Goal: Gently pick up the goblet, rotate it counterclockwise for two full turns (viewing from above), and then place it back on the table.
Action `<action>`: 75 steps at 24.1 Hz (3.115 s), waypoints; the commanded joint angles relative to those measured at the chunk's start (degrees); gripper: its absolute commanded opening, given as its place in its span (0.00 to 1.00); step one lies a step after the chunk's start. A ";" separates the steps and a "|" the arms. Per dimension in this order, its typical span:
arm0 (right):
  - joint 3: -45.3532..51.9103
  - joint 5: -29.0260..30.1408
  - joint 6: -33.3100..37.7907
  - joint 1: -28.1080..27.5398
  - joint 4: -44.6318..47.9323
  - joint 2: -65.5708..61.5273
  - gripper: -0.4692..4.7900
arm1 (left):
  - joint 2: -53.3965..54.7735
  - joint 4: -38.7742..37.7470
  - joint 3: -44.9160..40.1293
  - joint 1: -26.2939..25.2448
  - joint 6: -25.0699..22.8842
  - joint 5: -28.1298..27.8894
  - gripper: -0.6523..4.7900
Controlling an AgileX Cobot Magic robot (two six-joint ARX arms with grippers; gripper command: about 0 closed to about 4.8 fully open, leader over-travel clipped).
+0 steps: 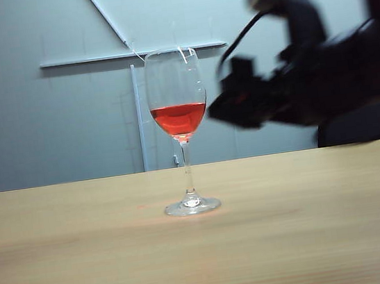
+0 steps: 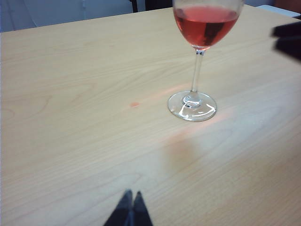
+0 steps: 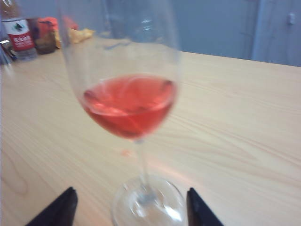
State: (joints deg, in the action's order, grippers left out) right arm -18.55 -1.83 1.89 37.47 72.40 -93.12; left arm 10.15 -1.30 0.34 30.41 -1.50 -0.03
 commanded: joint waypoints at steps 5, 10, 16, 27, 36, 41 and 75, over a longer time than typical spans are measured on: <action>-10.16 -2.01 -0.31 2.34 8.33 -15.04 0.70 | 0.09 0.50 0.17 0.00 -0.02 0.09 0.11; -15.06 -7.65 -0.42 3.19 7.52 -19.76 0.70 | 0.09 0.50 0.17 0.00 -0.02 0.09 0.11; -19.15 -7.69 -0.42 3.13 7.17 -23.34 0.70 | 0.09 0.50 0.17 0.00 -0.02 0.09 0.11; -23.08 -7.87 -0.42 3.04 7.15 -26.36 0.64 | 0.09 0.48 0.17 0.00 -0.02 0.09 0.11; -23.08 -9.22 -0.42 3.04 6.95 -26.36 0.36 | 0.09 0.50 0.17 0.00 -0.02 0.09 0.11; -23.08 -9.22 -0.42 3.04 6.99 -26.36 0.27 | 0.09 0.50 0.17 0.00 -0.02 0.09 0.11; -23.02 -9.20 14.47 2.36 4.61 -20.26 0.07 | -1.40 0.50 0.17 -0.07 -0.02 0.11 0.11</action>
State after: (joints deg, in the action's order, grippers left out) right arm -41.25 -10.96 11.79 40.14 75.94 -115.02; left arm 8.69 -1.26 0.34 30.39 -1.50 -0.03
